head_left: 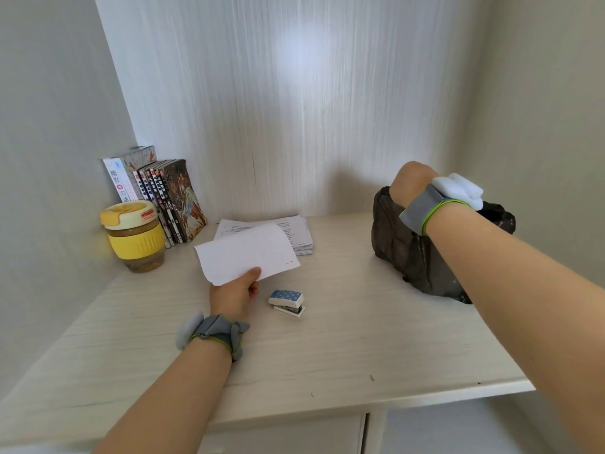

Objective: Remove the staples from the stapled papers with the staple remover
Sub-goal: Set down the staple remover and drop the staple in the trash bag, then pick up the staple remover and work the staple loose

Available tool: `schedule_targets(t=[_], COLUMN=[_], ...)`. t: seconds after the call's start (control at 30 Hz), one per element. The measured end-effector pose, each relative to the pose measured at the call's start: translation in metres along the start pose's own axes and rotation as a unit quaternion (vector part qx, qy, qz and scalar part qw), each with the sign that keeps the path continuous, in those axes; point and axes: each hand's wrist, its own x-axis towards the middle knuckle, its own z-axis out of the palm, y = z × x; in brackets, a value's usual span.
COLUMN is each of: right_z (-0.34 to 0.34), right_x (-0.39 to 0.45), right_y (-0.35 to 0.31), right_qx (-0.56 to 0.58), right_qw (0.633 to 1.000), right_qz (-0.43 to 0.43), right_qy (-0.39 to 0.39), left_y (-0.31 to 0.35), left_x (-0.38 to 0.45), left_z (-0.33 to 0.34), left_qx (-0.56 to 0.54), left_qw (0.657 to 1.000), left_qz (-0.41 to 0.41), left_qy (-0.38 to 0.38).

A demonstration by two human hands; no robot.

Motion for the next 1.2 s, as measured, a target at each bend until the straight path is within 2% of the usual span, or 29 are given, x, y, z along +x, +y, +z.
schedule_targets(t=[0.03,0.1,0.17,0.27,0.33,0.43,0.5,0.67,0.8,0.9,0.97,1.07,1.2], right_z=[-0.001,0.005,0.016,0.046,0.071,0.1,0.113,0.125,0.128,0.13,0.13,0.125,0.118], right_x=[-0.001,-0.006,-0.018,-0.047,-0.064,-0.086,-0.094,-0.097,-0.102,-0.103,-0.102,-0.102,-0.103], right_y=[-0.012,-0.023,-0.032,-0.03,-0.029,-0.028,-0.026,-0.024,-0.024,-0.022,-0.021,-0.017,-0.009], right_qx=[0.005,-0.092,-0.051,0.014,0.068,0.17,0.244,0.358,0.395,0.396,0.378,0.263,0.113], right_qw=[0.999,0.996,0.998,0.993,0.982,0.944,0.914,0.875,0.849,0.849,0.861,0.908,0.92], right_qz=[0.039,-0.003,-0.048,-0.087,-0.079,-0.055,-0.012,0.023,0.021,-0.002,-0.027,-0.1,-0.141], right_qy=[0.013,0.008,-0.005,-0.077,-0.155,-0.277,-0.324,-0.324,-0.35,-0.349,-0.338,-0.312,-0.349], left_y=[0.001,0.001,0.002,0.004,0.006,0.007,0.008,0.01,0.009,0.008,0.008,0.009,0.01], left_x=[-0.001,0.0,-0.001,-0.004,-0.005,-0.007,-0.008,-0.01,-0.015,-0.017,-0.017,-0.016,-0.015], left_z=[-0.001,-0.002,0.0,0.001,0.002,0.001,0.001,0.003,0.005,0.006,0.006,0.007,0.007], left_qx=[-0.006,-0.016,-0.025,-0.036,-0.039,-0.031,-0.032,-0.036,0.016,0.039,0.043,0.023,0.011], left_qw=[1.0,1.0,1.0,0.999,0.999,0.999,0.999,0.999,0.997,0.993,0.994,0.997,0.998], left_qz=[-0.004,-0.011,-0.011,-0.02,-0.023,-0.024,-0.021,-0.009,0.006,0.012,0.012,0.01,0.013], left_qy=[-0.002,0.009,0.01,0.009,0.01,0.007,0.0,-0.005,-0.076,-0.107,-0.096,-0.068,-0.053])
